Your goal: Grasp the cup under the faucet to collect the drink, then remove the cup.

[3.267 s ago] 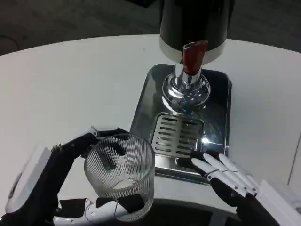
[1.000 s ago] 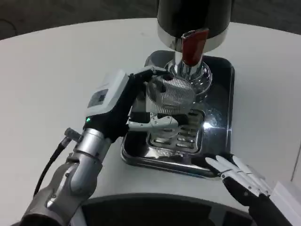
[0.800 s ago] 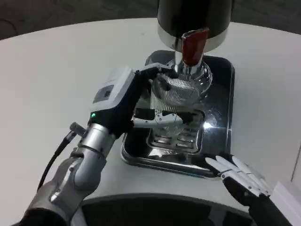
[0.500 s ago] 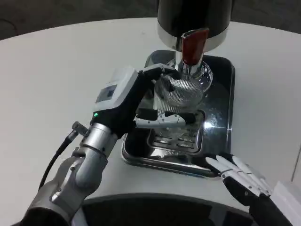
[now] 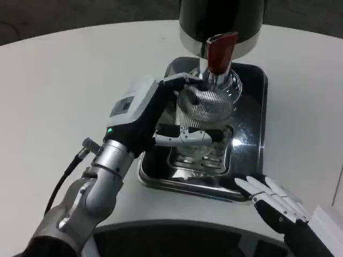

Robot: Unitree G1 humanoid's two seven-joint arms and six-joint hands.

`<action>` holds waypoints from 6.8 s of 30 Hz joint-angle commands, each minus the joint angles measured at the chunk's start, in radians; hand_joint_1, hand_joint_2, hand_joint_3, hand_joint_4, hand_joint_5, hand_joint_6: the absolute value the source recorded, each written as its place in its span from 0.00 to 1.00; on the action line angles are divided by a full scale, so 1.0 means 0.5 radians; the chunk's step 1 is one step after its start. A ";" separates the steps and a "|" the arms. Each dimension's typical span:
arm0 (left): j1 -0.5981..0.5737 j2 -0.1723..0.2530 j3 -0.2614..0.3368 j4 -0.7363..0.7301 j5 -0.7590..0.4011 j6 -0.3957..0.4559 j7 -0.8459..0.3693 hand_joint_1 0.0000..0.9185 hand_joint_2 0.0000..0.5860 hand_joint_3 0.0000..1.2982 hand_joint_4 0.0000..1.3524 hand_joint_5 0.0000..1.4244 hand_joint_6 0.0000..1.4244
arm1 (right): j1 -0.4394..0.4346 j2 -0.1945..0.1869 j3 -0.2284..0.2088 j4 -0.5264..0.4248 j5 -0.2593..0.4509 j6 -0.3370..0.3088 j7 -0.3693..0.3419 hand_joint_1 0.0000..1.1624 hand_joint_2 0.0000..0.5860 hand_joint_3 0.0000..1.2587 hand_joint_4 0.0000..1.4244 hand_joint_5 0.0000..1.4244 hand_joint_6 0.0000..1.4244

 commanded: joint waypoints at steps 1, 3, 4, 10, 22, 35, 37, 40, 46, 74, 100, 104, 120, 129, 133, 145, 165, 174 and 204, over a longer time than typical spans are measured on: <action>0.040 0.005 -0.029 -0.022 -0.008 -0.009 -0.031 0.71 0.23 0.56 0.65 0.66 0.51 | 0.025 0.016 0.002 -0.014 0.015 -0.028 -0.022 0.58 0.83 0.11 0.05 0.01 0.00; 0.045 0.009 -0.030 -0.025 -0.006 -0.008 -0.027 0.71 0.23 0.56 0.65 0.66 0.51 | 0.027 0.017 0.003 -0.015 0.015 -0.030 -0.022 0.57 0.83 0.11 0.05 0.01 0.00; 0.047 0.011 -0.029 -0.026 -0.006 -0.008 -0.025 0.71 0.23 0.56 0.64 0.66 0.51 | 0.028 0.018 0.004 -0.015 0.015 -0.030 -0.023 0.57 0.84 0.11 0.05 0.01 0.00; 0.073 0.019 -0.025 -0.059 0.010 -0.005 0.009 0.68 0.17 0.55 0.59 0.66 0.56 | 0.036 0.041 0.004 -0.008 0.028 -0.057 -0.059 0.57 0.84 0.12 0.06 0.02 0.00; 0.090 0.029 -0.021 -0.078 -0.012 -0.040 -0.020 0.46 0.17 0.35 0.21 0.49 0.45 | 0.070 0.063 -0.032 -0.002 0.057 -0.122 -0.113 0.57 0.86 0.13 0.07 0.03 0.00; 0.121 0.042 -0.013 -0.099 -0.024 -0.064 -0.028 0.46 0.17 0.20 0.05 0.30 0.31 | 0.066 0.070 -0.032 0.010 0.068 -0.132 -0.117 0.58 0.86 0.14 0.08 0.03 0.01; 0.124 0.044 -0.013 -0.099 -0.027 -0.069 -0.027 0.46 0.17 0.20 0.05 0.29 0.31 | 0.063 0.072 -0.030 0.013 0.070 -0.132 -0.118 0.58 0.86 0.14 0.08 0.04 0.01; 0.125 0.044 -0.010 -0.097 -0.037 -0.080 -0.030 0.46 0.17 0.20 0.05 0.29 0.31 | 0.064 0.074 -0.023 0.014 0.067 -0.133 -0.119 0.58 0.86 0.14 0.08 0.04 0.01; 0.125 0.033 -0.006 -0.077 -0.096 -0.109 -0.061 0.45 0.16 0.20 0.07 0.30 0.32 | 0.069 0.076 -0.016 0.018 0.062 -0.138 -0.123 0.58 0.86 0.14 0.08 0.04 0.01; 0.097 -0.006 0.026 0.029 -0.306 -0.238 -0.255 0.47 0.18 0.18 0.05 0.27 0.31 | 0.069 0.075 -0.015 0.019 0.062 -0.139 -0.125 0.58 0.86 0.15 0.08 0.04 0.01; 0.163 0.020 0.036 -0.056 -0.293 -0.203 -0.263 0.33 0.12 0.04 0.00 0.01 0.06 | 0.114 0.089 -0.017 0.017 0.081 -0.143 -0.134 0.56 0.87 0.15 0.09 0.05 0.01; 0.217 0.029 0.060 -0.134 -0.324 -0.179 -0.299 0.31 0.11 0.01 0.00 0.01 0.06 | 0.112 0.084 -0.025 0.021 0.086 -0.146 -0.135 0.56 0.86 0.16 0.09 0.05 0.01; 0.906 0.009 0.457 -1.224 -0.786 0.136 -0.450 0.18 0.06 0.11 0.12 0.17 0.17 | 0.086 0.083 -0.012 0.044 0.100 -0.140 -0.142 0.55 0.86 0.16 0.09 0.05 0.01; 0.778 -0.045 0.534 -1.547 -1.183 0.399 -0.676 0.08 0.09 0.27 0.28 0.33 0.30 | 0.101 0.089 -0.012 0.034 0.101 -0.139 -0.147 0.55 0.86 0.16 0.09 0.05 0.01; 0.712 -0.064 0.536 -1.633 -1.340 0.571 -0.788 0.08 0.10 0.27 0.26 0.32 0.31 | 0.111 0.090 -0.008 0.031 0.098 -0.144 -0.149 0.55 0.86 0.16 0.09 0.05 0.01; 0.509 -0.142 0.524 -1.711 -1.524 0.882 -0.953 0.07 0.14 0.25 0.20 0.28 0.28 | 0.120 0.088 -0.014 0.025 0.092 -0.156 -0.150 0.55 0.86 0.16 0.10 0.06 0.01; 0.214 -0.219 0.430 -1.443 -1.495 0.927 -1.190 0.08 0.17 0.22 0.16 0.23 0.22 | 0.097 0.092 -0.015 0.027 0.095 -0.128 -0.147 0.54 0.86 0.16 0.10 0.06 0.01; 0.139 -0.257 0.377 -1.280 -1.493 0.920 -1.294 0.08 0.17 0.21 0.15 0.22 0.20 | 0.092 0.096 -0.015 0.032 0.096 -0.121 -0.147 0.54 0.86 0.16 0.10 0.06 0.02; 0.108 -0.158 0.332 -1.116 -1.458 0.672 -1.645 0.01 0.15 0.19 0.10 0.15 0.13 | 0.069 0.108 -0.004 0.041 0.102 -0.112 -0.146 0.54 0.86 0.17 0.11 0.07 0.02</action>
